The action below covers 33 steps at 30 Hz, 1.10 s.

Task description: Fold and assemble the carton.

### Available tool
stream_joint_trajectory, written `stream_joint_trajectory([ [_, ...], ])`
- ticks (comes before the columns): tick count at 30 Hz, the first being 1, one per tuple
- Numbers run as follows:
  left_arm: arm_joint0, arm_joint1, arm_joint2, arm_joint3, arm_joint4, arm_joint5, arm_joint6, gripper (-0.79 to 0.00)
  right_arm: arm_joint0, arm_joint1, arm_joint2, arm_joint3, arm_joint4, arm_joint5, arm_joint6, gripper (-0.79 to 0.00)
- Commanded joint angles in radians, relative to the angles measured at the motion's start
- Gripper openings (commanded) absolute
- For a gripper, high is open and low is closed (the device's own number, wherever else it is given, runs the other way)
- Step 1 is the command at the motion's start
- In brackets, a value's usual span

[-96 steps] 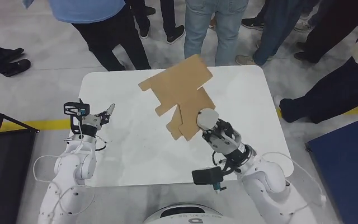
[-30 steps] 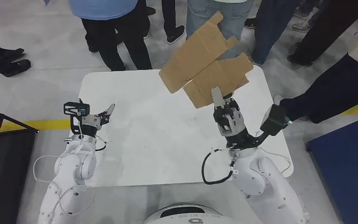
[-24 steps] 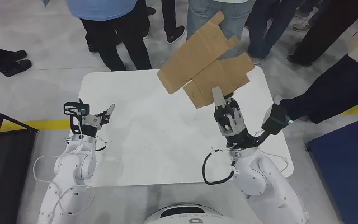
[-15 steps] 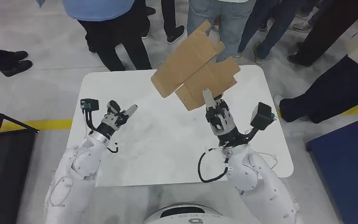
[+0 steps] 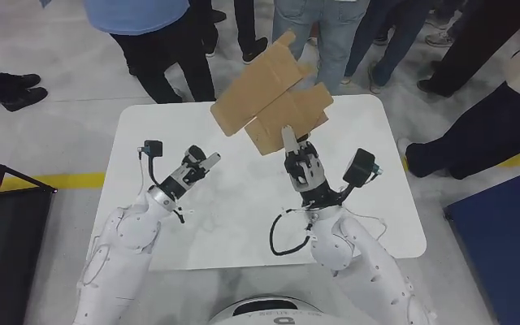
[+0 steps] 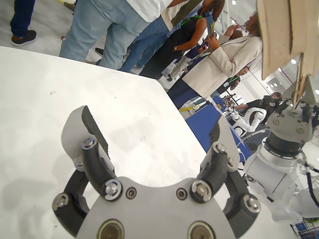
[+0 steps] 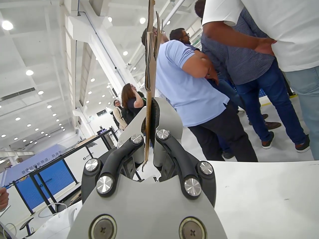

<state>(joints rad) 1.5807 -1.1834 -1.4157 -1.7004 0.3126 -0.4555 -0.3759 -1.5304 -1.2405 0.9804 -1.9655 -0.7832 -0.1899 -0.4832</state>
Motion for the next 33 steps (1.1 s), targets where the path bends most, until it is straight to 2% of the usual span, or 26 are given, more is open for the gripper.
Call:
stream_joint_trajectory([
  [1,-0.016,-0.001,0.016,0.025,-0.41,0.006,-0.121,0.0,-0.001,-0.002,0.0,-0.004,0.023,-0.003,-0.001,-0.785],
  [5,-0.056,-0.002,0.045,0.094,-0.749,0.024,-0.351,0.0,0.016,-0.012,0.005,0.035,0.103,-0.014,-0.02,-0.785],
  [8,-0.08,-0.004,0.059,0.13,-0.935,0.026,-0.475,0.0,0.021,-0.018,-0.007,0.059,0.14,-0.039,-0.011,-0.785],
  [10,-0.097,-0.005,0.06,0.152,-1.02,0.024,-0.546,0.0,0.022,-0.021,-0.008,0.07,0.174,-0.061,0.003,-0.785],
  [12,-0.115,-0.003,0.058,0.17,-1.014,0.01,-0.585,0.0,0.02,-0.023,-0.003,0.077,0.186,-0.069,0.006,-0.785],
  [17,-0.155,-0.01,0.102,0.166,-0.936,-0.016,-0.556,0.0,0.019,-0.032,-0.022,0.087,0.182,-0.064,0.006,-0.785],
  [24,-0.192,-0.026,0.166,0.139,-0.865,-0.064,-0.428,0.0,0.04,-0.053,-0.059,0.112,0.2,-0.032,-0.015,-0.785],
  [33,-0.208,-0.031,0.161,0.132,-0.867,-0.08,-0.366,0.0,0.037,-0.065,-0.049,0.12,0.208,-0.025,-0.011,-0.785],
])
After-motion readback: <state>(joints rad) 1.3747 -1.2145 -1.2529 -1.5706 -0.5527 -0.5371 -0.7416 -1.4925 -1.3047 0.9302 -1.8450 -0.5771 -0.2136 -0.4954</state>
